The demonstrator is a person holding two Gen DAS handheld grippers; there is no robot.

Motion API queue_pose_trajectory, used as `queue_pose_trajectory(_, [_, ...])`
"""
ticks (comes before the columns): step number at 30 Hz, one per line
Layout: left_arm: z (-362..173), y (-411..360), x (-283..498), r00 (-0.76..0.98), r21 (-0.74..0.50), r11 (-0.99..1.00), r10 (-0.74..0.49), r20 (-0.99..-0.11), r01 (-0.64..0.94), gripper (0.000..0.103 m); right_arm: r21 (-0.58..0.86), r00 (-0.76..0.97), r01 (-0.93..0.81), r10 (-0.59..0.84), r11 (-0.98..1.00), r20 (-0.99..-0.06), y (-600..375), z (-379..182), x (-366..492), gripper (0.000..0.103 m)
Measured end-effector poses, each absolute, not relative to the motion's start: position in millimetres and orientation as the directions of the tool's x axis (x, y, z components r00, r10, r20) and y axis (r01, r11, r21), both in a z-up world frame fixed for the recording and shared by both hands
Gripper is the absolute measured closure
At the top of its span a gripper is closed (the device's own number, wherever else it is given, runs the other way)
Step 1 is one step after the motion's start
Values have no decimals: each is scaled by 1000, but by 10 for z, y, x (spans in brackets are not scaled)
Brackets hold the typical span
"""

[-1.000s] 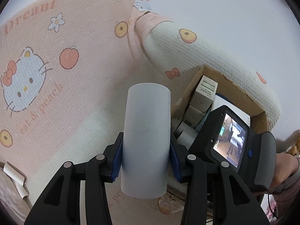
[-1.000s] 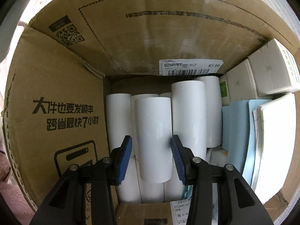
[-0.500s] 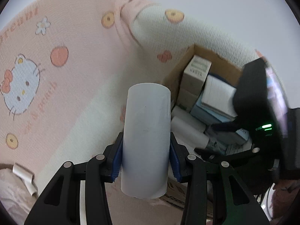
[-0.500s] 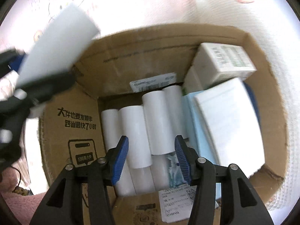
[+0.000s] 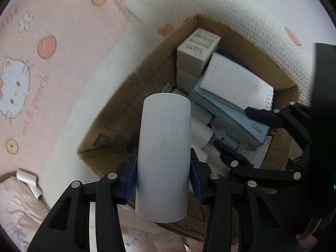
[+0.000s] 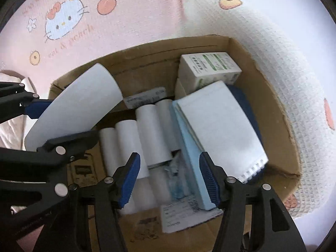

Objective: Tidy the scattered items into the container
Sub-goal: 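Lower the right gripper's tube into the box and open it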

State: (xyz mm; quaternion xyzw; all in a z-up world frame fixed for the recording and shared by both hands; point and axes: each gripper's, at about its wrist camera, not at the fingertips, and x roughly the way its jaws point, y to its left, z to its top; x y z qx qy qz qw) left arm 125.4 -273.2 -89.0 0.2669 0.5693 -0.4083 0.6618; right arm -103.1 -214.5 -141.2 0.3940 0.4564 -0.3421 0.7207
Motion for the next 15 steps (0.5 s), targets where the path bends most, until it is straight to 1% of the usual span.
queue_pose_trajectory(8, [-1006, -2821, 1423, -77, -170, 612, -176, -981, 772, 56, 243, 339, 861, -147, 446, -929, -2218, -1455, -1143, 46])
queue_pose_trajectory(10, [-1054, -2809, 1411, -98, -176, 643, -156, -983, 745, 56, 255, 345, 864, -141, 434, -928, -2259, -1472, -1173, 46])
queue_pose_trajectory(13, [-1152, -2783, 1415, -162, -207, 703, -131, -978, 680, 56, 232, 312, 876, -130, 423, -941, -2299, -1510, -1224, 46])
queue_pose_trajectory(15, [-1194, -2792, 1383, -170, -197, 719, -111, -979, 666, 56, 236, 312, 876, -120, 420, -943, -2317, -1540, -1251, 46])
